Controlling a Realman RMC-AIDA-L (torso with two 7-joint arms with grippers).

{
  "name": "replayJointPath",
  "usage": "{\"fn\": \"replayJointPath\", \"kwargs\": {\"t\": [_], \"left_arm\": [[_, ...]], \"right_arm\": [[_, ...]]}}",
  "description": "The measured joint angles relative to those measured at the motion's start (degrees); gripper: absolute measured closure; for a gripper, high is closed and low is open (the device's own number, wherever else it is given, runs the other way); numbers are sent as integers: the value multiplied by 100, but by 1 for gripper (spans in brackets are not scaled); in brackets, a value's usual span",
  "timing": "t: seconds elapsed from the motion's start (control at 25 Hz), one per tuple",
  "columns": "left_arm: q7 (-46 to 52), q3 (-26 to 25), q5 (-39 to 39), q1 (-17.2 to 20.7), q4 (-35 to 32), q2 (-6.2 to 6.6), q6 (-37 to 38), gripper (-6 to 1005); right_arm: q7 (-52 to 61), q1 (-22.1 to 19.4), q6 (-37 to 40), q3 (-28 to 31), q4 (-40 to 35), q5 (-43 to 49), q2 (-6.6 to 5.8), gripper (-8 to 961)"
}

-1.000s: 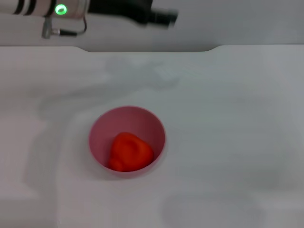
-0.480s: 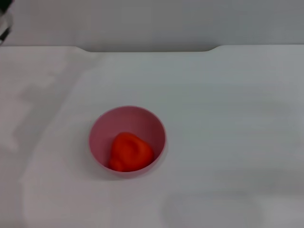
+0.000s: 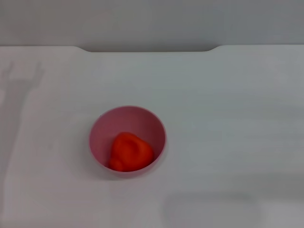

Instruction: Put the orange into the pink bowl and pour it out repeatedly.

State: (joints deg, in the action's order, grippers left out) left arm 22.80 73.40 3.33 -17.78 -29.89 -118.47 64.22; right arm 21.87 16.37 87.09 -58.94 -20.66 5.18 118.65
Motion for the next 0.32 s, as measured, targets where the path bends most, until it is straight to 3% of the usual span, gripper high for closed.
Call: {"fn": "replayJointPath", "kwargs": {"t": [0.32], "left_arm": [[-12, 15, -21, -21, 91, 15, 4, 197]], "right_arm": [[-108, 69, 0, 4, 1, 0, 4, 407]]}}
